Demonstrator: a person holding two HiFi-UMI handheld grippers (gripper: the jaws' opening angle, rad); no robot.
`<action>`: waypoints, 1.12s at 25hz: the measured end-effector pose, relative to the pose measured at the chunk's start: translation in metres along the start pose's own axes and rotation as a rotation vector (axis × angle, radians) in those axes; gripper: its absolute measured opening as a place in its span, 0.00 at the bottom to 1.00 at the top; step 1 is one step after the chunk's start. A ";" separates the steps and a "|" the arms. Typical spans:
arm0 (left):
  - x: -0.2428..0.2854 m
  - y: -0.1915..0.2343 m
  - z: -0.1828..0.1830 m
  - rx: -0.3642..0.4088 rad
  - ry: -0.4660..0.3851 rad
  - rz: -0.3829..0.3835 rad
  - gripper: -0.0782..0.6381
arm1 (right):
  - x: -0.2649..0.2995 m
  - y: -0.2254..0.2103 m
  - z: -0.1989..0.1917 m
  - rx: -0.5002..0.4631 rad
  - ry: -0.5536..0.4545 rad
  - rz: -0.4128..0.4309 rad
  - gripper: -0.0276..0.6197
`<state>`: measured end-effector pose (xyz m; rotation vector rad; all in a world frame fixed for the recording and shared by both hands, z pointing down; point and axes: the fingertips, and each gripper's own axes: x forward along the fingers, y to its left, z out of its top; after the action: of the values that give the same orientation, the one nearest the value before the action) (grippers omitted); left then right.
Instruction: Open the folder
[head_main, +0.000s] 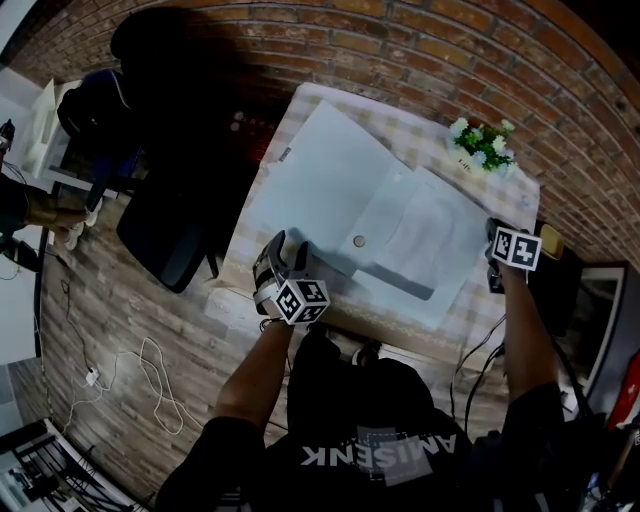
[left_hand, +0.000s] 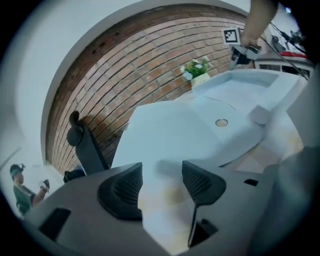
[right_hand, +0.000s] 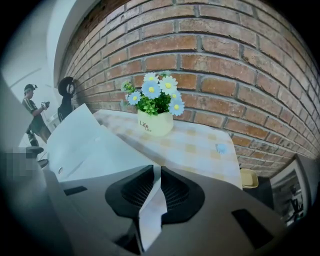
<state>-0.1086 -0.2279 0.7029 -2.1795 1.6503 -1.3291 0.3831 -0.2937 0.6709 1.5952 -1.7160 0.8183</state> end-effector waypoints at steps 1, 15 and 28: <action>0.000 -0.002 0.003 0.044 -0.007 -0.029 0.46 | 0.000 0.000 0.000 0.000 0.001 0.002 0.16; 0.016 -0.044 -0.013 0.064 0.035 -0.424 0.13 | 0.001 0.000 -0.001 0.042 -0.015 0.010 0.16; 0.018 -0.043 -0.010 -0.255 0.209 -0.617 0.13 | 0.000 -0.002 -0.002 0.079 -0.039 0.001 0.16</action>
<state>-0.0836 -0.2214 0.7430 -2.9552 1.3067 -1.5968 0.3855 -0.2925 0.6716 1.6723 -1.7310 0.8704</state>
